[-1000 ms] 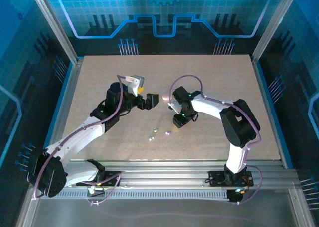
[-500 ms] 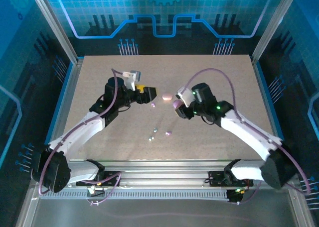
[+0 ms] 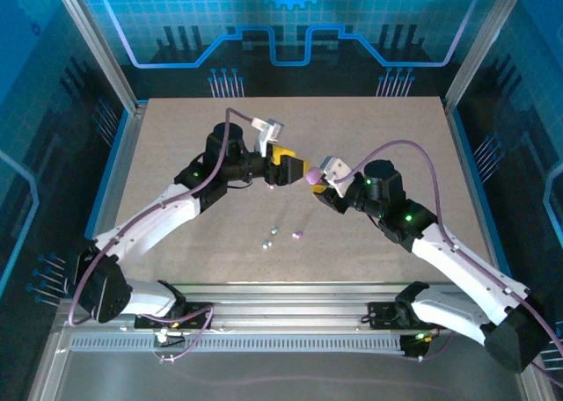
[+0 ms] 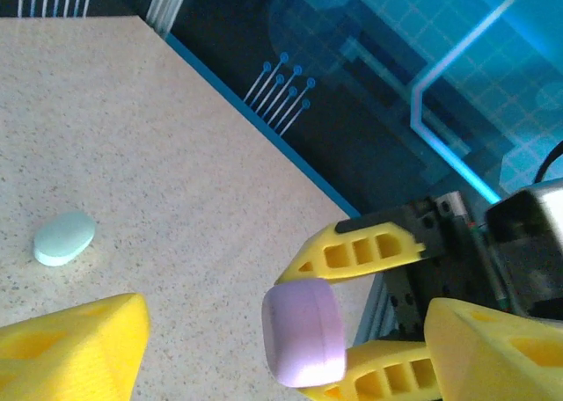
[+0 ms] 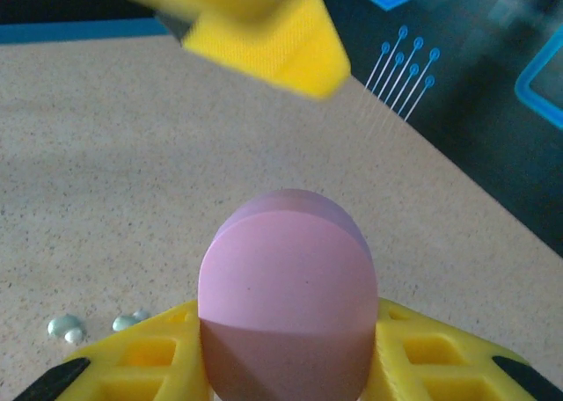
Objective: Insert wireless bluetooth earbuds into charging case
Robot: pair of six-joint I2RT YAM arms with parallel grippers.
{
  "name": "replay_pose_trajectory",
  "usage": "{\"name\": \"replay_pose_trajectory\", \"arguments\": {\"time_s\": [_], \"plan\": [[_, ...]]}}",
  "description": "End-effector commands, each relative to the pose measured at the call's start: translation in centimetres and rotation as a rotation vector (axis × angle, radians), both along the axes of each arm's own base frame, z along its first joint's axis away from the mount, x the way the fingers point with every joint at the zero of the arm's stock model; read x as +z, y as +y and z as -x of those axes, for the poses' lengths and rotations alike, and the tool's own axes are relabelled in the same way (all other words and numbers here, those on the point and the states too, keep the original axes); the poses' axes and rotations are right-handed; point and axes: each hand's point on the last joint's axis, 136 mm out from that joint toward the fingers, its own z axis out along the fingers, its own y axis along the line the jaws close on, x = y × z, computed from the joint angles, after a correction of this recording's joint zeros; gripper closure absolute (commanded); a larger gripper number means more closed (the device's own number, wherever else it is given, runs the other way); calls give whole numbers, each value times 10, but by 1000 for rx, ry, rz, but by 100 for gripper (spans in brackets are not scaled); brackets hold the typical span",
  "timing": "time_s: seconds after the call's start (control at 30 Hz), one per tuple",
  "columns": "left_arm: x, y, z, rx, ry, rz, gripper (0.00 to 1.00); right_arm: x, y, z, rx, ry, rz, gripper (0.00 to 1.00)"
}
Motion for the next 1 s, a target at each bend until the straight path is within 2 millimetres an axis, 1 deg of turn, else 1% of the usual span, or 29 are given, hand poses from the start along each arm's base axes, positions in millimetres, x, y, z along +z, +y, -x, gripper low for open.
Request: {"name": "replay_pose_trajectory", "arguments": {"time_s": [0.0, 0.1, 0.23, 0.37, 0.53, 0.67, 0.73, 0.77, 0.8, 0.83, 0.87, 0.97], "plan": [[-3, -13, 10, -74, 17, -25, 20, 22, 5, -1, 9, -102, -29, 65], [-7, -20, 12, -93, 27, -31, 22, 24, 5, -2, 3, -109, -32, 65], [-12, -25, 11, -108, 47, -47, 27, 24, 7, -3, 1, -110, -35, 65], [-15, -27, 9, -107, 57, -55, 35, 25, 9, -2, 7, -118, -31, 65], [-18, -31, 8, -112, 80, -60, 48, 27, 10, -3, 7, -139, -21, 64], [-20, -30, 7, -102, 90, -77, 65, 33, 11, -4, 1, -175, -17, 61], [-18, -29, 6, -91, 96, -71, 70, 39, 9, -5, -18, -200, -23, 59], [-15, -29, 6, -90, 98, -60, 71, 42, 8, -4, -19, -215, -29, 58], [-13, -30, 7, -91, 106, -48, 72, 45, 7, -4, -20, -233, -35, 55], [-9, -30, 8, -86, 114, -32, 72, 47, 6, -4, -22, -253, -38, 48], [-7, -29, 8, -79, 126, -18, 72, 50, 5, -3, -24, -277, -39, 43], [5, -27, 11, -75, 155, 49, 72, 51, 0, -4, -19, -343, -36, 36]]}}
